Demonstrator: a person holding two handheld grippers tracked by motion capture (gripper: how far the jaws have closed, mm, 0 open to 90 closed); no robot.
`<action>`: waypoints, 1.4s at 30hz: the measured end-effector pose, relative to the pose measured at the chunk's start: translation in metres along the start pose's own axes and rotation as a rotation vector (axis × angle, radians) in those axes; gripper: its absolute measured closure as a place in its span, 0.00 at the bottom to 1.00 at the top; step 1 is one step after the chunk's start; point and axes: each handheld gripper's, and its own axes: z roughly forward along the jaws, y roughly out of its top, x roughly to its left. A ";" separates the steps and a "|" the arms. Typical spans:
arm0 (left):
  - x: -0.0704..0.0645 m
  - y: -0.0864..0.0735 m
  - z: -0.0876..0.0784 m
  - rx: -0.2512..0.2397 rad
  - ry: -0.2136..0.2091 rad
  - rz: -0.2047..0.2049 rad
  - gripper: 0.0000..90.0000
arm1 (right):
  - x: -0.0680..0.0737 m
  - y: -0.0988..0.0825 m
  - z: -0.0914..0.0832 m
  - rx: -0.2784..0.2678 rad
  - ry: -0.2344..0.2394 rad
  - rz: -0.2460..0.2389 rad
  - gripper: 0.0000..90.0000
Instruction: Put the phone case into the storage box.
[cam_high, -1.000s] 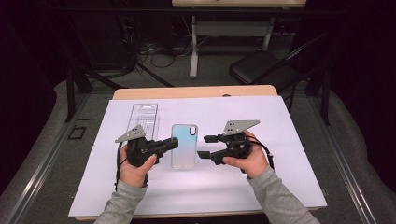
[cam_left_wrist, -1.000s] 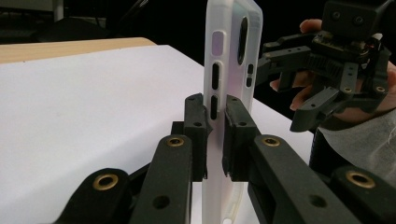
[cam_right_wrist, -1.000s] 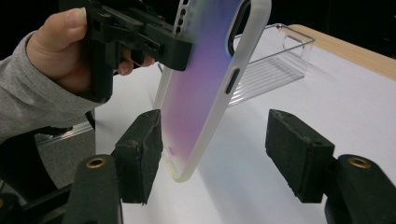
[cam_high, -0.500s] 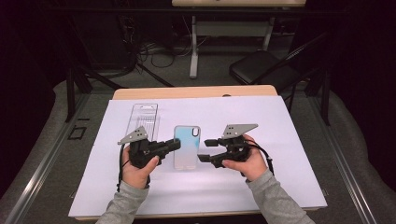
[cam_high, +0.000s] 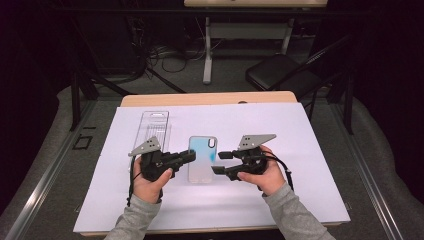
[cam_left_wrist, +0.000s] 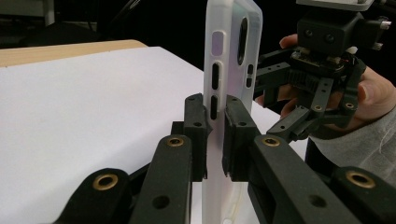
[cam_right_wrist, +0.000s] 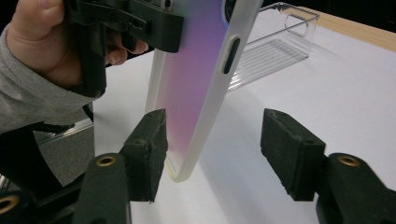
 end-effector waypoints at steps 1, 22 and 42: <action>0.000 0.000 0.000 0.000 -0.002 -0.002 0.91 | 0.000 0.000 0.000 0.000 0.000 -0.003 0.48; -0.007 -0.002 0.006 -0.004 -0.024 0.010 0.91 | 0.004 -0.003 0.006 0.003 0.034 0.029 0.49; -0.012 -0.004 0.010 0.006 -0.053 0.015 0.91 | 0.001 -0.007 0.008 -0.001 0.097 0.088 0.68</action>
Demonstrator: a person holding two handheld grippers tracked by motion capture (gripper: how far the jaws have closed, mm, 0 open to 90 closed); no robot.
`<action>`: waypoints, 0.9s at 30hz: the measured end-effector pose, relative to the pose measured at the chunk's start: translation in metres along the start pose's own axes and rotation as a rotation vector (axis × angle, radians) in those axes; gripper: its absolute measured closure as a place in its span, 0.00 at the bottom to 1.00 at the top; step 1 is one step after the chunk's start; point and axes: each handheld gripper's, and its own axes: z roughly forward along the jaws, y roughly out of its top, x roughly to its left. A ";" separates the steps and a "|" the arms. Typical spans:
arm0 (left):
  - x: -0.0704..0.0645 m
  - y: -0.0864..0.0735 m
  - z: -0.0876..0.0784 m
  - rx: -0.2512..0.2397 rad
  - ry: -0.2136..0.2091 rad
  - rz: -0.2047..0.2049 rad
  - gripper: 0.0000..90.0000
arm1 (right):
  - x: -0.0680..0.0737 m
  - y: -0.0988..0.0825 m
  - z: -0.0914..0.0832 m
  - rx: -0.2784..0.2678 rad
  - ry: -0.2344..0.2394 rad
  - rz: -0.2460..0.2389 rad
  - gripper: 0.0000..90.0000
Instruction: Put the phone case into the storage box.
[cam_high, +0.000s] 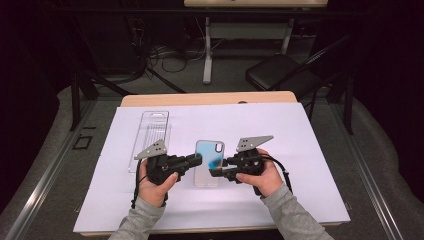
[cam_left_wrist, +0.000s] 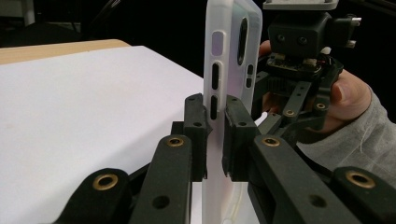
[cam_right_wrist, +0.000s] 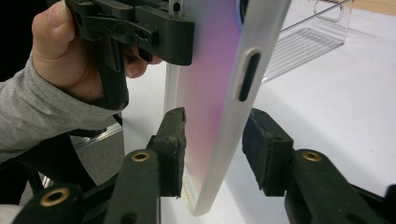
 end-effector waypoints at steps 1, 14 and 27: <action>0.000 0.000 0.000 0.001 0.000 0.001 0.91 | 0.000 0.000 0.000 -0.002 0.000 0.004 0.70; -0.002 0.000 0.001 0.002 -0.018 -0.003 0.91 | -0.004 -0.001 -0.003 -0.012 0.034 0.031 0.81; -0.002 0.001 0.001 0.005 -0.029 -0.006 0.91 | -0.006 0.000 -0.005 -0.010 0.092 0.001 0.88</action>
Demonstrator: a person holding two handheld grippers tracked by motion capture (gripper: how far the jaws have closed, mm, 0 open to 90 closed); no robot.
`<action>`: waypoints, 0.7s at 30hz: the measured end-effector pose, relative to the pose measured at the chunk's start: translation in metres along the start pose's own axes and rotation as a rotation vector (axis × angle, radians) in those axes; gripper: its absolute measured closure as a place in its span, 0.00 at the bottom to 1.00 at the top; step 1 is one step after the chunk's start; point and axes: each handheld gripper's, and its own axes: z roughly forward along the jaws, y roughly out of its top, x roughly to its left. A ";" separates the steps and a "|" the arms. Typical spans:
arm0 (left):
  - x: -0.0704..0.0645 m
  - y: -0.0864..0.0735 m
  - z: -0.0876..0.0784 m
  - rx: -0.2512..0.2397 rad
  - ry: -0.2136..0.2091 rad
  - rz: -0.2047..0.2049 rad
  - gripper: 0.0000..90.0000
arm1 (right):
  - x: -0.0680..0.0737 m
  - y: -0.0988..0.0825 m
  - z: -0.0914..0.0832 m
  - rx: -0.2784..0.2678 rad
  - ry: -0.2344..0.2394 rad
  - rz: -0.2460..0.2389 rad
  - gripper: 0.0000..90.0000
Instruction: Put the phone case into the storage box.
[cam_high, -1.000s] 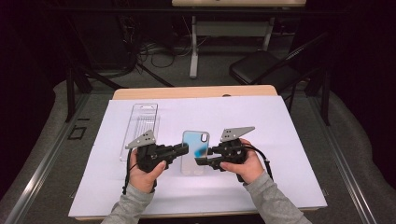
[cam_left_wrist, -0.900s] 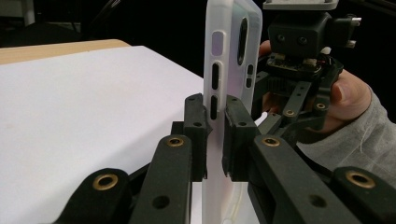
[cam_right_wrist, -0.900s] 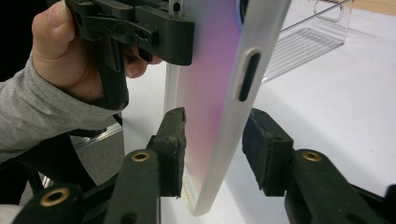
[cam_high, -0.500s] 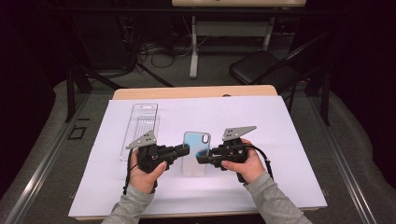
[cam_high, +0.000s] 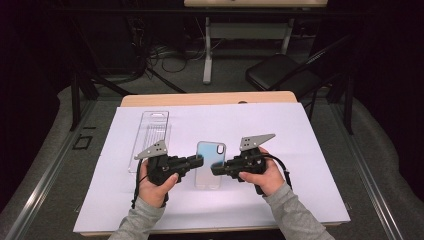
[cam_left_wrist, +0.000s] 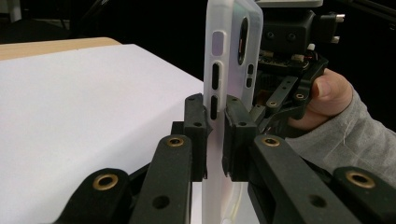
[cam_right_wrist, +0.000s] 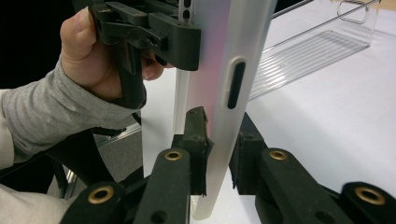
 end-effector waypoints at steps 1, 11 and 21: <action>0.000 0.000 0.000 -0.002 0.001 0.000 0.91 | 0.000 0.000 0.000 0.002 0.002 -0.001 0.88; -0.001 0.000 0.000 -0.004 0.001 0.004 0.91 | -0.002 -0.002 -0.001 -0.024 0.017 0.031 0.90; -0.001 0.000 0.000 -0.005 0.004 0.005 0.91 | -0.001 -0.003 0.000 -0.036 0.015 0.059 0.90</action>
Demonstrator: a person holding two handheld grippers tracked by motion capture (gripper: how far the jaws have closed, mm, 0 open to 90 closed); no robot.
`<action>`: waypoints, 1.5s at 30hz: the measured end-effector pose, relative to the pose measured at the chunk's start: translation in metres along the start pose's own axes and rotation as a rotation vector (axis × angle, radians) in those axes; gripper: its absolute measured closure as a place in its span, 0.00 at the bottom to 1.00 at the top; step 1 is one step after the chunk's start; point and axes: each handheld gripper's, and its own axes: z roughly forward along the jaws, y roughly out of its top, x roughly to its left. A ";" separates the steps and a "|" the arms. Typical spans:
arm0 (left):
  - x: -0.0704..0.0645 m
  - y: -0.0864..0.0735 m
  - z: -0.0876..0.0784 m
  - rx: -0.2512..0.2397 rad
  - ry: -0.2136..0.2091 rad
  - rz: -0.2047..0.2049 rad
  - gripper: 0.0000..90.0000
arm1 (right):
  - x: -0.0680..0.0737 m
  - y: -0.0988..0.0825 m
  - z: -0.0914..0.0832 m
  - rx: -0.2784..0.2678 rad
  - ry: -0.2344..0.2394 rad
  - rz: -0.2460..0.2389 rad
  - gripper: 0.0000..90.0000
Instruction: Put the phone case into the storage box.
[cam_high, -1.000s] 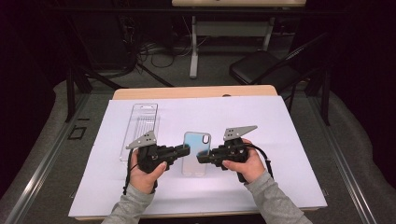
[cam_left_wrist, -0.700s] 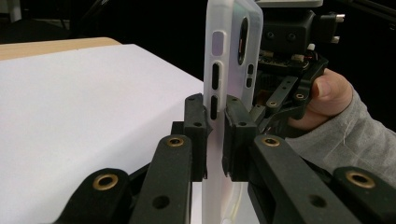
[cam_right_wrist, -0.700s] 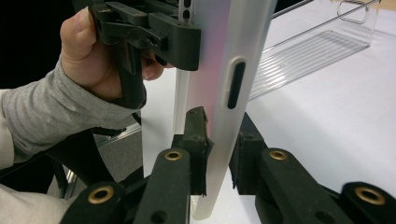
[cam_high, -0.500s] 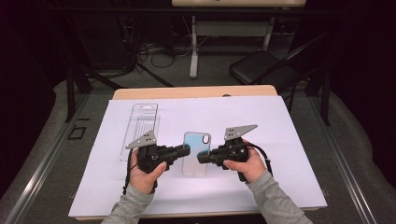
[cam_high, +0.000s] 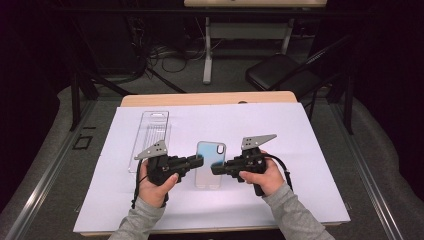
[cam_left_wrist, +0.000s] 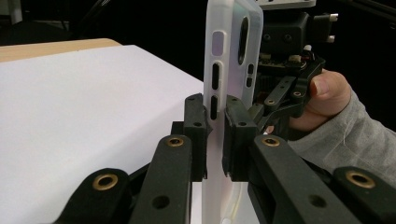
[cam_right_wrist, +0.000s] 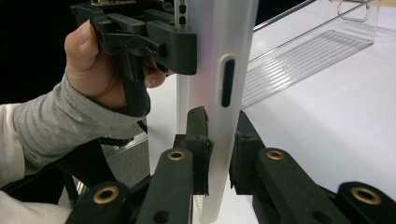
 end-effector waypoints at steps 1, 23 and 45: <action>0.000 0.000 0.000 0.000 0.000 0.000 0.91 | 0.000 0.000 0.000 -0.003 -0.001 0.000 0.90; 0.002 -0.001 0.000 -0.004 -0.003 -0.013 0.91 | 0.001 -0.001 0.001 -0.016 -0.016 0.003 0.90; 0.004 -0.001 -0.001 -0.027 0.021 -0.024 0.77 | 0.000 -0.002 0.001 -0.028 -0.026 0.025 0.90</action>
